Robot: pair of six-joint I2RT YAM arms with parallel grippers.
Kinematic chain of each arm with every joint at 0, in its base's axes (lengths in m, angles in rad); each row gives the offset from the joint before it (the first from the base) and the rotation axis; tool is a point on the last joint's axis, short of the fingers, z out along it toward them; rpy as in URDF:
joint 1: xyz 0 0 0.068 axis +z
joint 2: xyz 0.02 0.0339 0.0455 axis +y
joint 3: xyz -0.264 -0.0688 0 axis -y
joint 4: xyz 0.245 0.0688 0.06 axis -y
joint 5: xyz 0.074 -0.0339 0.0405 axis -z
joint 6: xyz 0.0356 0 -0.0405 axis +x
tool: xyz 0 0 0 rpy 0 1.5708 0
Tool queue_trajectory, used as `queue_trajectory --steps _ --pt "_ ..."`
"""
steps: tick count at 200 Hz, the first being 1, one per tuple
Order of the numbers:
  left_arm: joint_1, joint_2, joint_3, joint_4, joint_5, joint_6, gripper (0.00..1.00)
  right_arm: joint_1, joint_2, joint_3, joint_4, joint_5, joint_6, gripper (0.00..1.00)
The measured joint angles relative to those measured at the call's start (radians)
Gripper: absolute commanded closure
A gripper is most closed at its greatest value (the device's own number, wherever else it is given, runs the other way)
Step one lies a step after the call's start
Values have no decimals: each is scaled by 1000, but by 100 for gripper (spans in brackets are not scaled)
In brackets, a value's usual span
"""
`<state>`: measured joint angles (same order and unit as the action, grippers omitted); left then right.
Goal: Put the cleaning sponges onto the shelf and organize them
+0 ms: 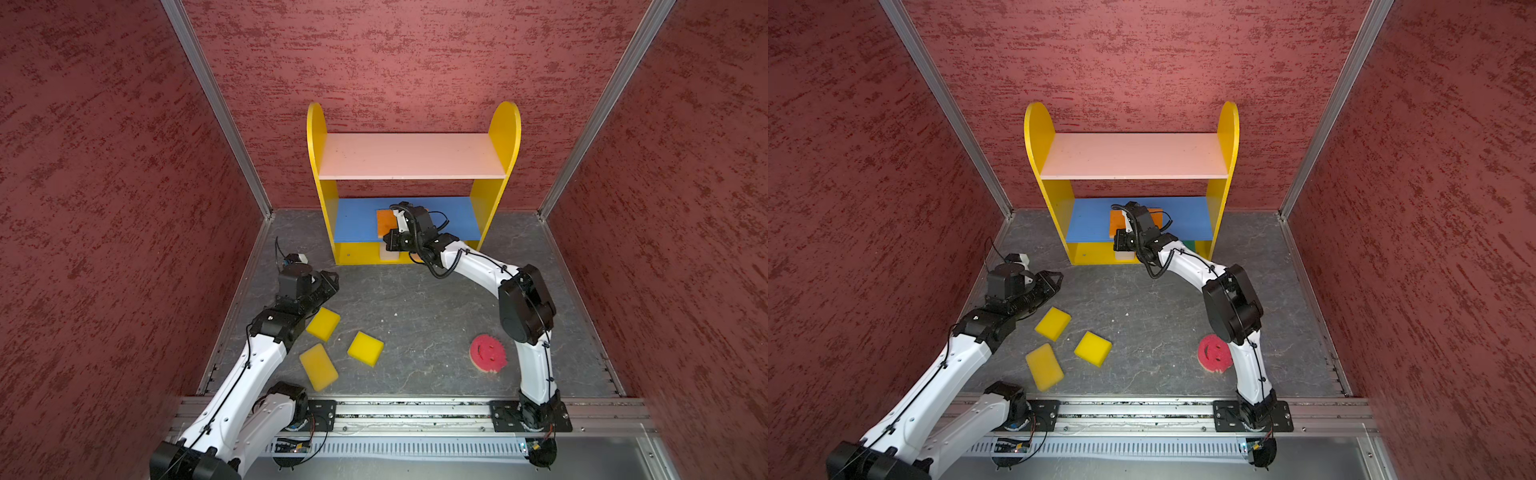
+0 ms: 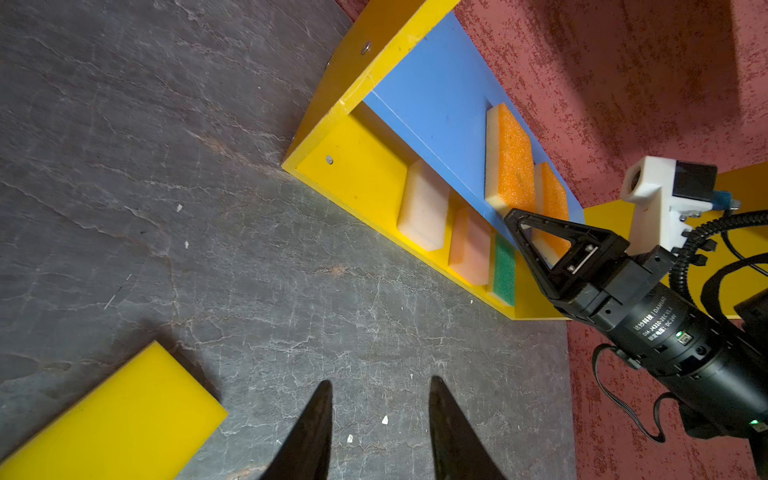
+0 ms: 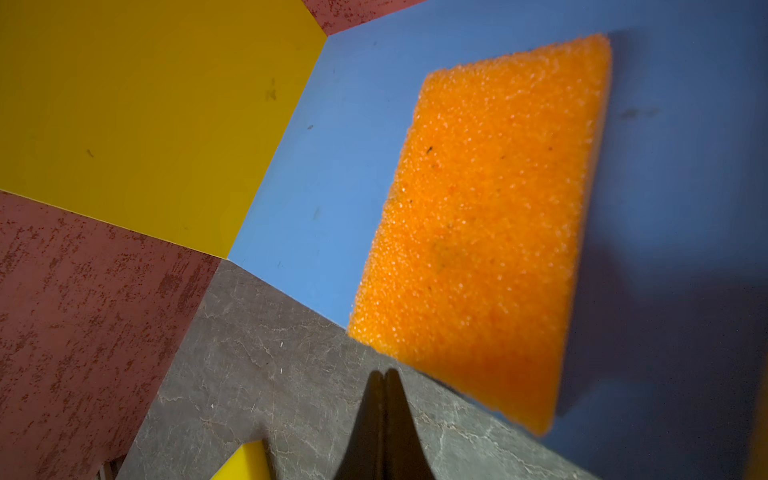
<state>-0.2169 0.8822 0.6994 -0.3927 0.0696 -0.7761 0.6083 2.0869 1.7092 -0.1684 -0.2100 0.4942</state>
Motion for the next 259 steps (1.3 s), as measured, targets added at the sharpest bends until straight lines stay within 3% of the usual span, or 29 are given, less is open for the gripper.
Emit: queue_trajectory --steps 142,189,206,226,259 --pt "5 -12 0 -5 7 0 61 10 32 33 6 -4 16 100" --pt "8 -17 -3 -6 8 3 58 63 -101 -133 3 -3 14 100" --pt "12 -30 -12 -14 8 7 55 93 -179 -211 -6 -2 10 94" --pt "19 -42 -17 -38 8 14 51 132 -263 -302 -20 3 -16 80" --pt "55 -67 -34 -97 8 22 18 200 -320 -408 -80 -11 -118 55"
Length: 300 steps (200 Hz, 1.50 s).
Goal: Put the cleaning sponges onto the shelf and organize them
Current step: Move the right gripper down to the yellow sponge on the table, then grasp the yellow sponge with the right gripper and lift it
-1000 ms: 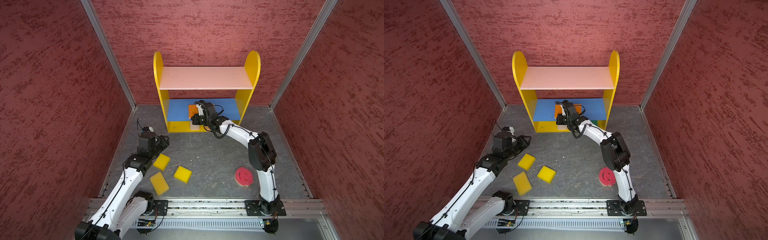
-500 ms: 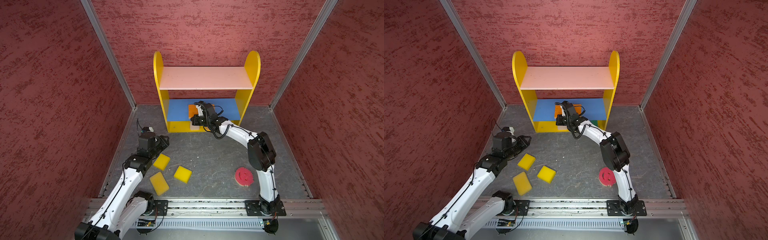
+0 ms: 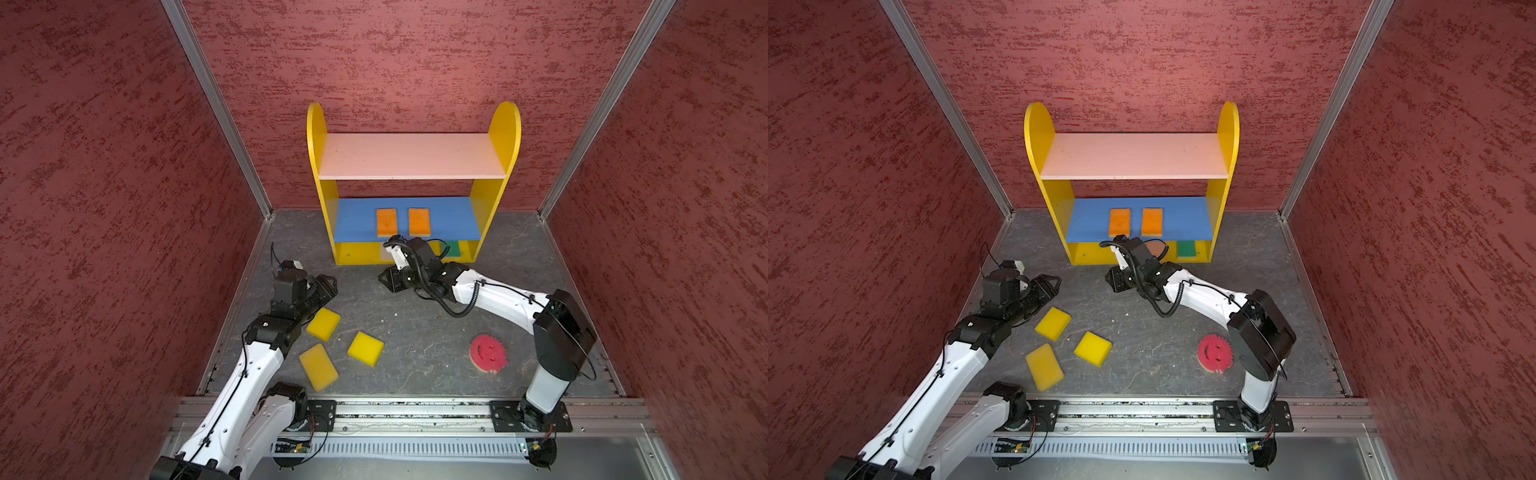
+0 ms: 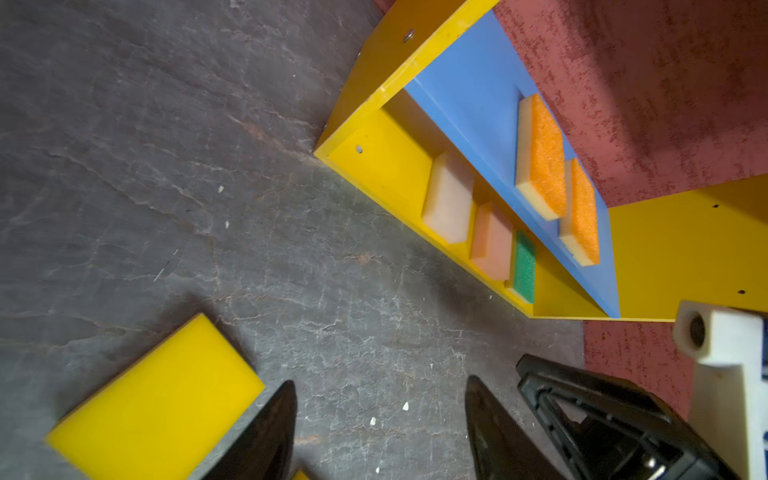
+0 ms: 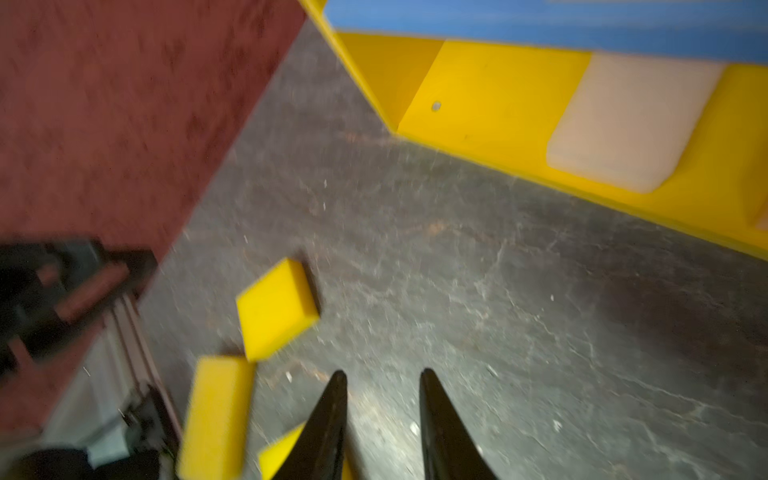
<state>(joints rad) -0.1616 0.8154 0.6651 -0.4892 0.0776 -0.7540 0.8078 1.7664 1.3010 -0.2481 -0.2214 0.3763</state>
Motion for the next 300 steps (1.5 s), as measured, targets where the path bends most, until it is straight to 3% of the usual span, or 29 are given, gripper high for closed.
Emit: queue_trajectory --steps 23,73,126,174,214,264,300 --pt "34 -32 -13 -36 2 -21 0 50 7 -42 -65 -31 -84 49" --pt "80 -57 -13 -82 27 -27 1 180 23 -150 -79 -129 -142 47" --pt "119 -65 -1 -123 48 -24 1 217 79 -184 -39 -174 -137 47" --pt "177 -90 14 -136 82 -16 1 221 119 -182 0 -173 -130 63" --pt "185 -89 14 -140 107 -16 1 222 123 -182 37 -177 -108 96" --pt "185 -76 7 -117 139 -16 0 198 106 -203 111 -184 -48 100" --pt "185 -42 -7 -67 165 -16 0 112 -10 -244 105 -165 14 100"
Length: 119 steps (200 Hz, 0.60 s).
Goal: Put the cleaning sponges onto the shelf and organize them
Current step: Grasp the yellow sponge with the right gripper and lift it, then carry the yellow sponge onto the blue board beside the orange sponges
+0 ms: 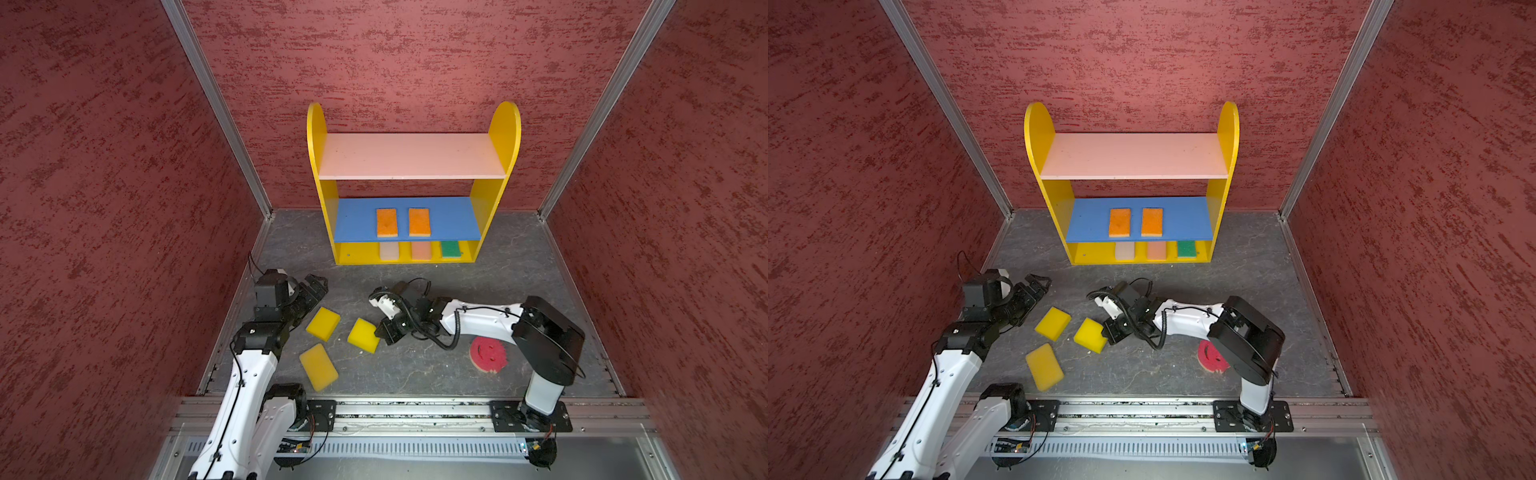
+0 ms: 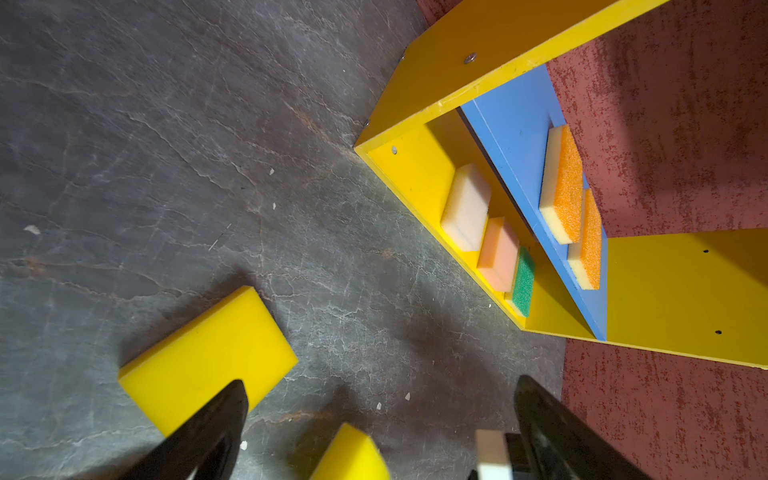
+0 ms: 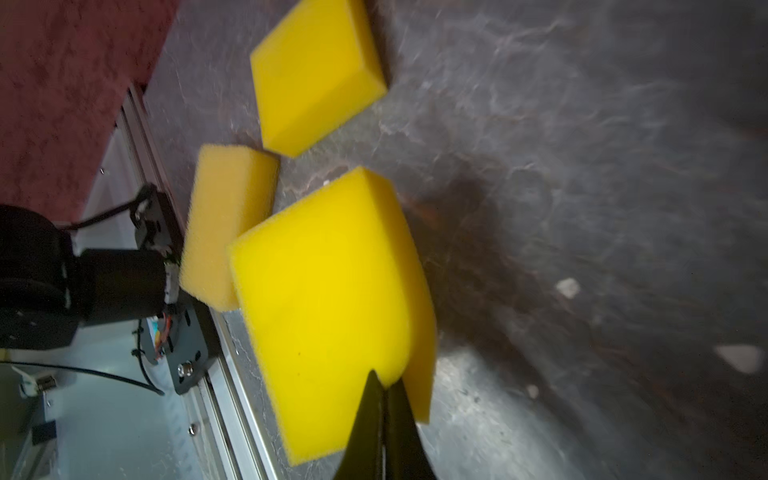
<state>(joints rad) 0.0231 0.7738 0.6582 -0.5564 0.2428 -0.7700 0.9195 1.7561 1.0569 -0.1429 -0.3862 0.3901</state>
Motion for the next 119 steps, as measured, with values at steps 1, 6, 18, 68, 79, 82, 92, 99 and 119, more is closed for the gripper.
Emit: queue_trajectory --steps 1,6,18,68,79,82,92,99,119 --pt "0 0 0 1 0 0 0 -6 -7 0 -3 5 0 100" --pt "0 4 -4 8 3 0 1 -23 -31 0 -9 14 10 100" --pt "0 12 -12 26 9 0 1 -74 -99 0 -27 48 32 100" --pt "-20 61 -32 103 19 0 0 -252 -280 85 -174 233 50 100" --pt "-28 76 -32 119 21 0 0 -281 -281 120 -206 261 47 100" --pt "-30 79 -33 124 22 0 0 -287 -281 127 -211 267 47 100" --pt "-37 90 -34 137 23 0 0 -312 -280 154 -237 286 47 100" --pt "-40 93 -34 144 23 0 0 -333 -280 172 -254 298 46 100" --pt "-49 96 -35 162 24 0 0 -404 -270 226 -283 333 44 100"
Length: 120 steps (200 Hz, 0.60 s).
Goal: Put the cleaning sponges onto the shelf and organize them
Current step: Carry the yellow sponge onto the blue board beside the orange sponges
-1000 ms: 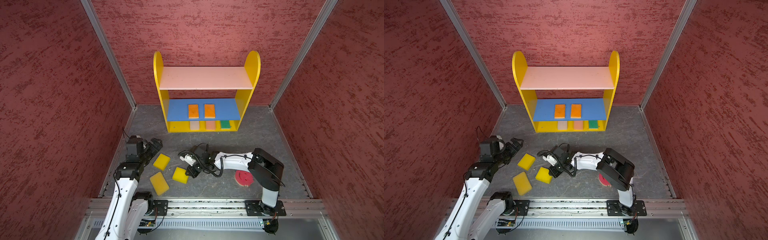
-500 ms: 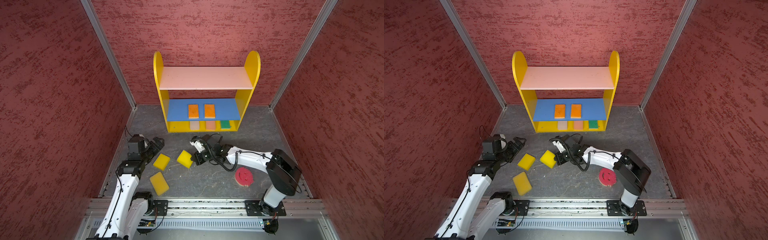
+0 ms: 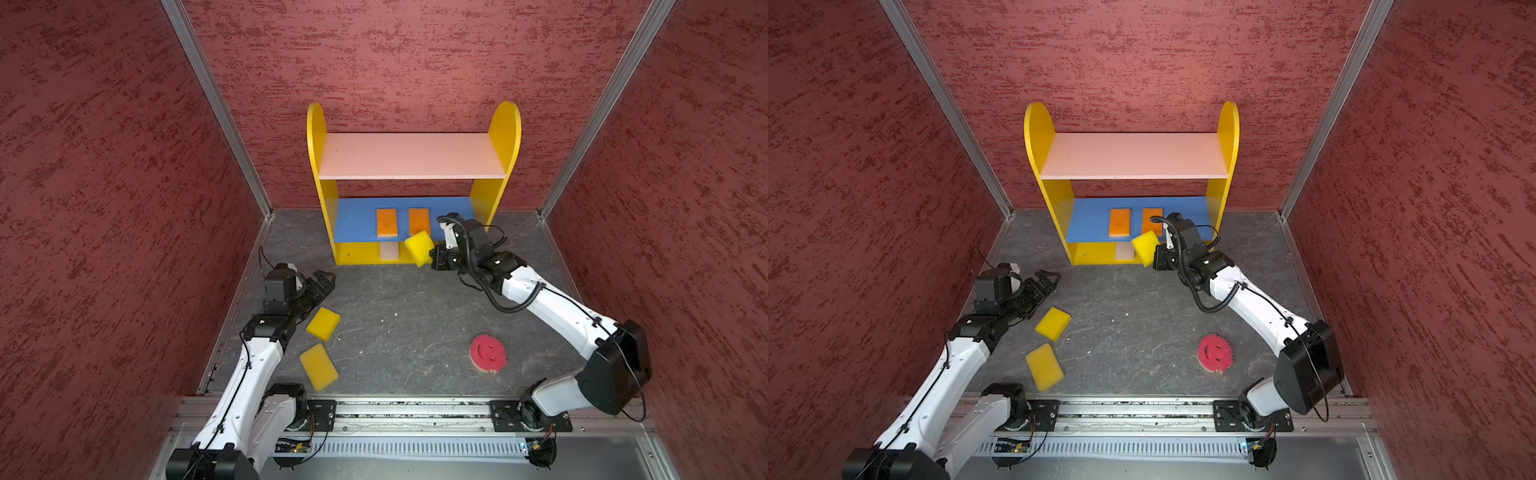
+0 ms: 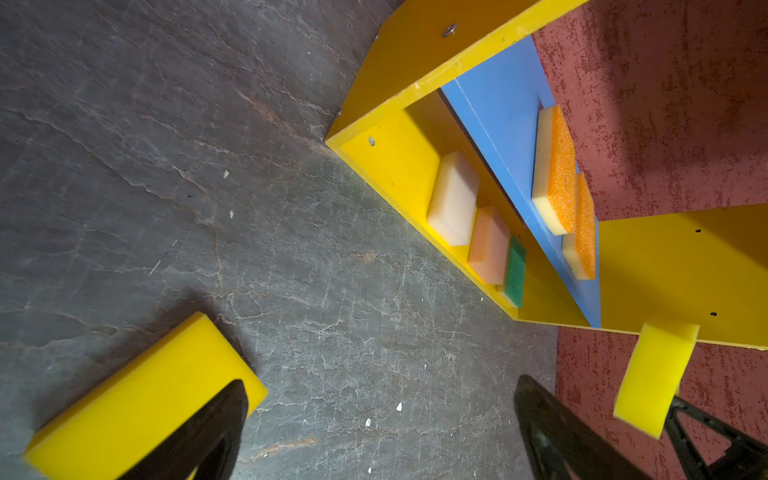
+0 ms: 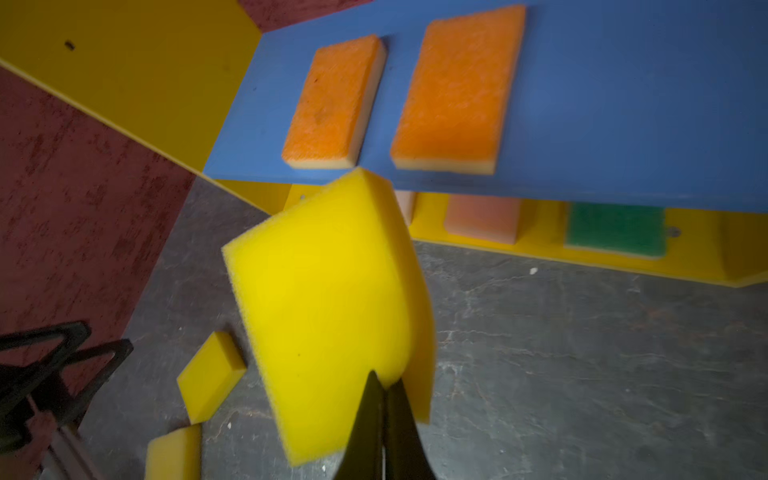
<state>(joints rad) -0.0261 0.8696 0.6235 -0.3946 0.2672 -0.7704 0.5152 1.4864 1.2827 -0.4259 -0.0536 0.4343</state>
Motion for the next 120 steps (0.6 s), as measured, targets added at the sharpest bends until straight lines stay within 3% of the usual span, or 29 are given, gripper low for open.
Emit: queue_trajectory --steps 46,120 --pt "-10 3 -4 14 4 0 0 -134 69 114 -8 41 -2 100" --pt "-29 4 -39 30 1 -20 0 -200 166 155 48 84 10 100"
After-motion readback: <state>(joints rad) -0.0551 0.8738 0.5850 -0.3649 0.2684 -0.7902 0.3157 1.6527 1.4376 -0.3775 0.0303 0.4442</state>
